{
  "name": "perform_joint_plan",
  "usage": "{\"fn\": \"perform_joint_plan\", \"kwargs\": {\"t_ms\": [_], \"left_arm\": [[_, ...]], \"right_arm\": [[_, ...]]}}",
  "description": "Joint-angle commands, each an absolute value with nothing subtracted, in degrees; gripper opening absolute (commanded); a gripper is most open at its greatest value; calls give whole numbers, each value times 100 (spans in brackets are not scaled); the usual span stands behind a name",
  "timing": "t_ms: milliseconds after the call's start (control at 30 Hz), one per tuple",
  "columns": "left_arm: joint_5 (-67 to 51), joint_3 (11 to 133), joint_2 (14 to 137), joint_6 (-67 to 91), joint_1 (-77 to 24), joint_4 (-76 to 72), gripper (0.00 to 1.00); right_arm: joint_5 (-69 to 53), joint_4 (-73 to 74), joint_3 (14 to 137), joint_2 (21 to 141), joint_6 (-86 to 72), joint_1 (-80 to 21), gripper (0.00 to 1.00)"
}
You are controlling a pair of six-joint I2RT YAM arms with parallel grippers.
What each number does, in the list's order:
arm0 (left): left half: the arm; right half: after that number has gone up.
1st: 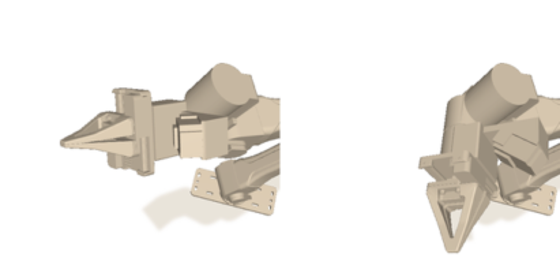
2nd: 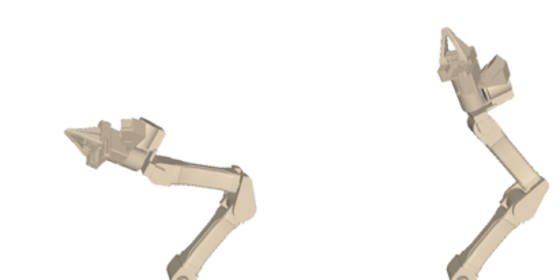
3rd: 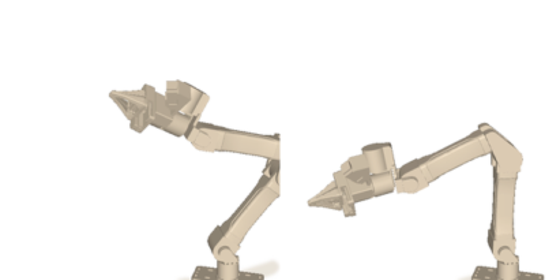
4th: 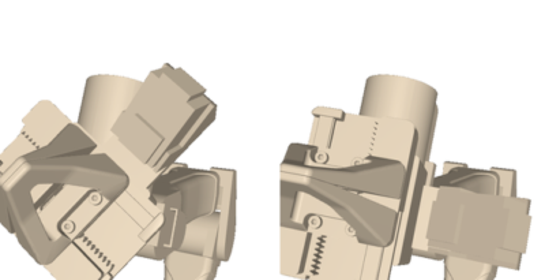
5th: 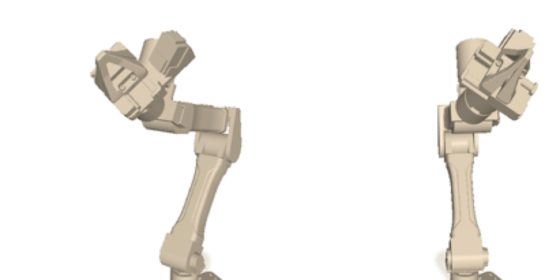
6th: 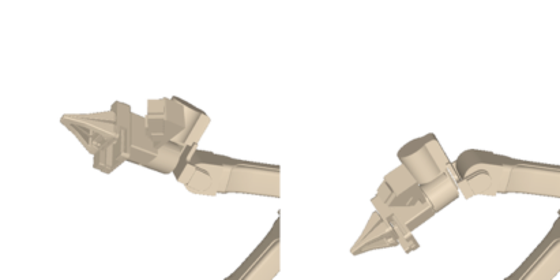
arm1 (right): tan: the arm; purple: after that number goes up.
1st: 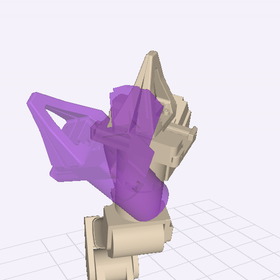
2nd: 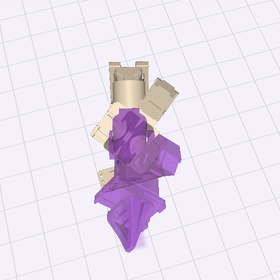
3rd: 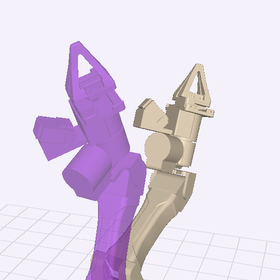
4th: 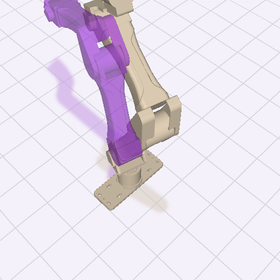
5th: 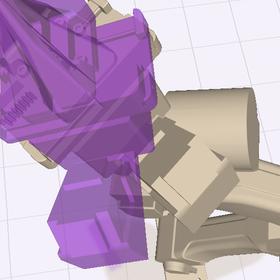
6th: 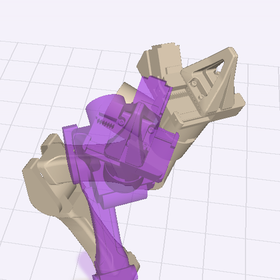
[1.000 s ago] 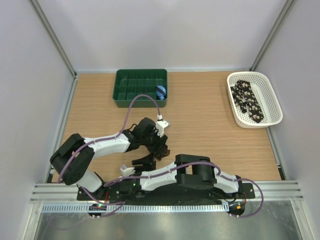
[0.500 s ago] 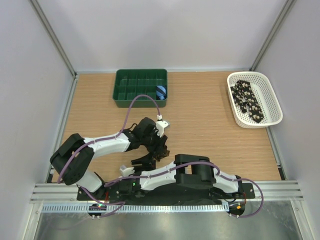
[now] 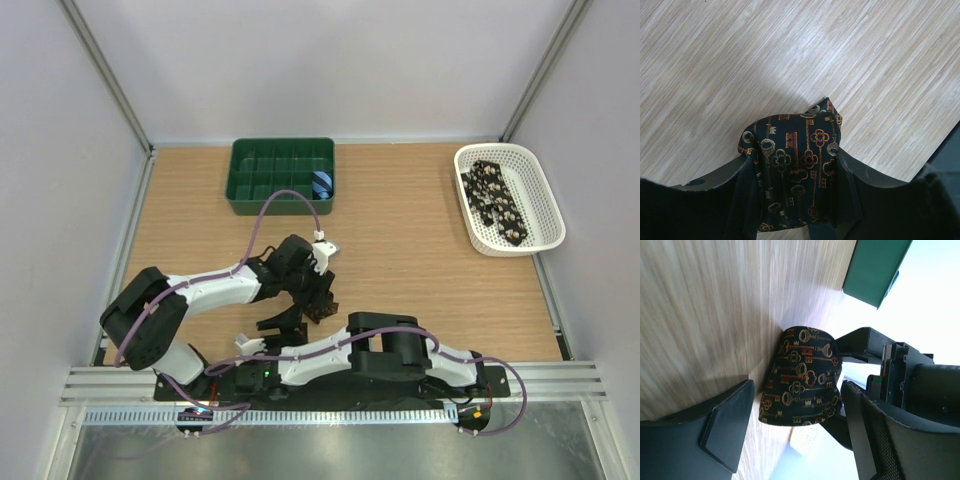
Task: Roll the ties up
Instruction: Roll the tie
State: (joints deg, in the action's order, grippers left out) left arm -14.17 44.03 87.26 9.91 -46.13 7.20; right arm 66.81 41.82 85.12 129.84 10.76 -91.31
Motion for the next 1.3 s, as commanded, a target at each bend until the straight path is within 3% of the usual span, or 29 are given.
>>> {"fn": "perform_joint_plan", "kwargs": {"t_ms": [0,367,500,1267], "left_arm": [[-1450,4588,8675,1011,-4641,782,52],[-1362,4816,8692,1292,-4641,1142,52],[-1388,4965,8798,1371,-4641,1379,52],[-1485,4790,8877,1450,-4641,993,51]], "right_arm": [[6644,4095,8675,13210,1020,-9079,78],[6644,4614,8745,13482,492,-8868,73],[6829,4702,8719,13596,378,-8851,79],[6733,4992,8868,13456,26,-8912,82]]}}
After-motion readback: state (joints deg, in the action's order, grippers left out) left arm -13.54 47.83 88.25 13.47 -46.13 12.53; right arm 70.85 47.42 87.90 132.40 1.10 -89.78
